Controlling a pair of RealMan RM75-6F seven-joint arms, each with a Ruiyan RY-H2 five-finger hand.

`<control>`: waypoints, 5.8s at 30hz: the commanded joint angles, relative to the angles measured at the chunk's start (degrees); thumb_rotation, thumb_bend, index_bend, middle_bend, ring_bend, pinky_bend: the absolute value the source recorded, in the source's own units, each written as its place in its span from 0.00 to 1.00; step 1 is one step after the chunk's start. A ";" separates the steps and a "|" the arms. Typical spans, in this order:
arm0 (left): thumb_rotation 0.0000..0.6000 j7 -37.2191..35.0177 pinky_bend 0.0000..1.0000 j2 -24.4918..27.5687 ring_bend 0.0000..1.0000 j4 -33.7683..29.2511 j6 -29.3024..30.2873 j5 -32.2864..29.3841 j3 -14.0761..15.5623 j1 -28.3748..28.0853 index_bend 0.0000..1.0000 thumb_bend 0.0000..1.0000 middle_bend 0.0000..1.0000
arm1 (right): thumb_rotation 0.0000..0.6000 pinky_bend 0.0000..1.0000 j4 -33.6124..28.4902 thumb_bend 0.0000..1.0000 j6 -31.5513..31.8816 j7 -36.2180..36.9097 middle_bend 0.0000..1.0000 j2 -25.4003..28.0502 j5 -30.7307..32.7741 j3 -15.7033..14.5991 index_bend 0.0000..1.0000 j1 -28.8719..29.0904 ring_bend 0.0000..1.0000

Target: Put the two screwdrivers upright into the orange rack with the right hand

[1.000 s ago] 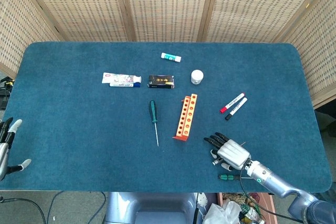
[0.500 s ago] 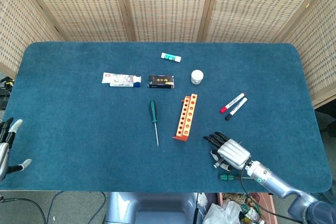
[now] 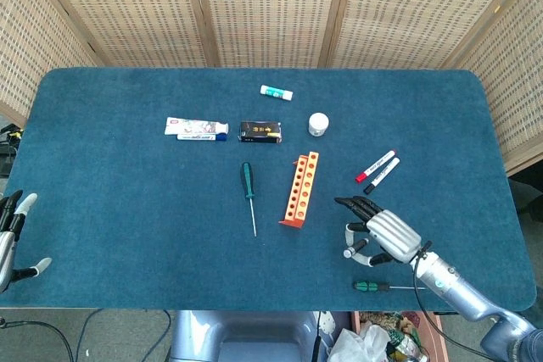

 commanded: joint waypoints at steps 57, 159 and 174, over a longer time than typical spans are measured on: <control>1.00 0.65 0.00 -0.26 0.00 0.22 -0.46 -1.31 -0.50 -0.56 0.00 0.00 0.00 | 1.00 0.00 -14.59 0.41 -16.03 24.60 0.04 -6.63 23.77 20.53 0.66 6.68 0.00; 1.00 0.99 0.00 -0.30 0.00 -0.11 -1.35 -1.96 -0.17 -1.06 0.00 0.00 0.00 | 1.00 0.00 2.34 0.42 -16.14 27.76 0.06 -16.31 15.80 15.01 0.67 5.17 0.00; 1.00 1.30 0.00 -0.45 0.00 -0.12 -1.40 -1.96 -0.08 -1.10 0.00 0.00 0.00 | 1.00 0.00 6.40 0.41 -11.47 28.68 0.03 -17.76 10.67 12.43 0.47 5.30 0.00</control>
